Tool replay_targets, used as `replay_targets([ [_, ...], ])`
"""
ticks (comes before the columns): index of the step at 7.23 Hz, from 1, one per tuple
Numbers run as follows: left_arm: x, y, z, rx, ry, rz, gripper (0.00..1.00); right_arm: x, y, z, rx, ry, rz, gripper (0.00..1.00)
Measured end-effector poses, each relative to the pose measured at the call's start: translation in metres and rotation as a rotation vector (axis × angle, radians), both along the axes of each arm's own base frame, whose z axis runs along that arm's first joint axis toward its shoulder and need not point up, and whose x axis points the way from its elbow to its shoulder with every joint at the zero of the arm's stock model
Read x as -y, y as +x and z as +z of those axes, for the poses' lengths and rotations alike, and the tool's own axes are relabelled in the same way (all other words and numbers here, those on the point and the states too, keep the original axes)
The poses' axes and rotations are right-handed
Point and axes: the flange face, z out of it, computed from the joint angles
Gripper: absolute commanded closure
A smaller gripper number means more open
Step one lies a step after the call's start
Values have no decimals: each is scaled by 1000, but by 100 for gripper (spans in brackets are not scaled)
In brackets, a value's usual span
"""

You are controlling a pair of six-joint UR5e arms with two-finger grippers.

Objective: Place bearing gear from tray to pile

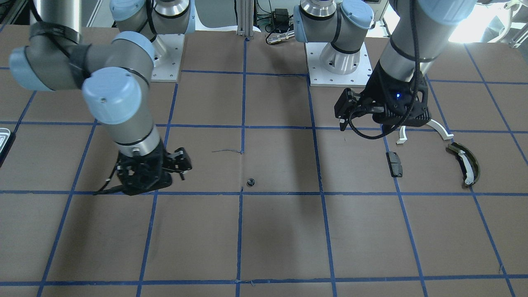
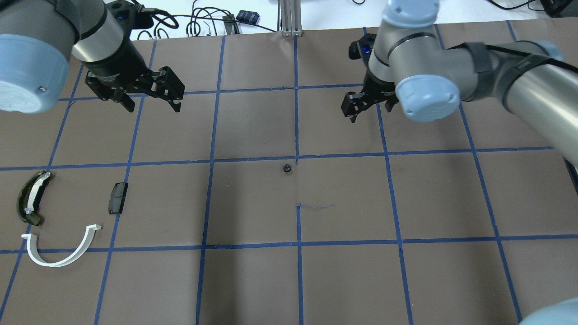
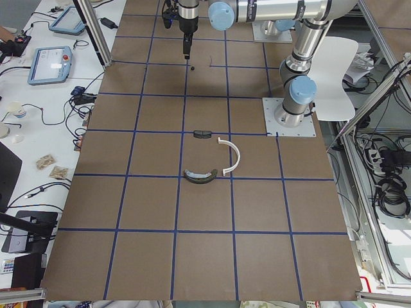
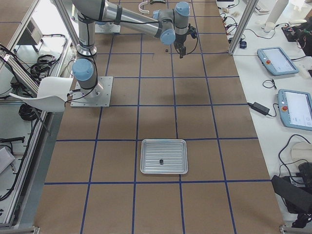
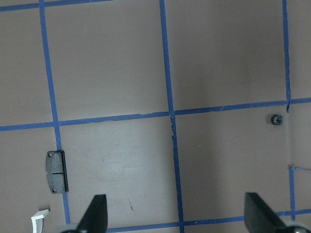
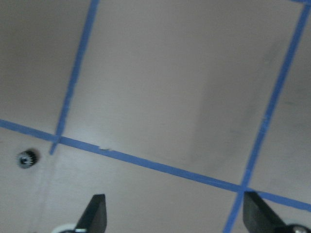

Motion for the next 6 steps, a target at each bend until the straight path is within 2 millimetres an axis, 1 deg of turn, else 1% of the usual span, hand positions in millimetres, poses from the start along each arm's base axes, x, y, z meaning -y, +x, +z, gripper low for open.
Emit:
replay_targets([
  [1,5,-29,-26,-14,34,13,0,8,-58,6,-15,8,22,0],
  [2,7,-67,-49,-19,45,31,0,10,-113,10,-26,21,57,0],
  [3,8,-109,-77,-21,46,58,0,7,-166,15,-32,33,100,0],
  [4,6,-145,-108,-21,45,91,0,0,-216,19,-36,43,143,1],
  [5,4,-170,-138,-25,34,121,0,-10,-269,19,-39,53,182,1],
  [6,-2,-186,-169,-29,27,138,0,-25,-321,20,-45,61,219,1],
])
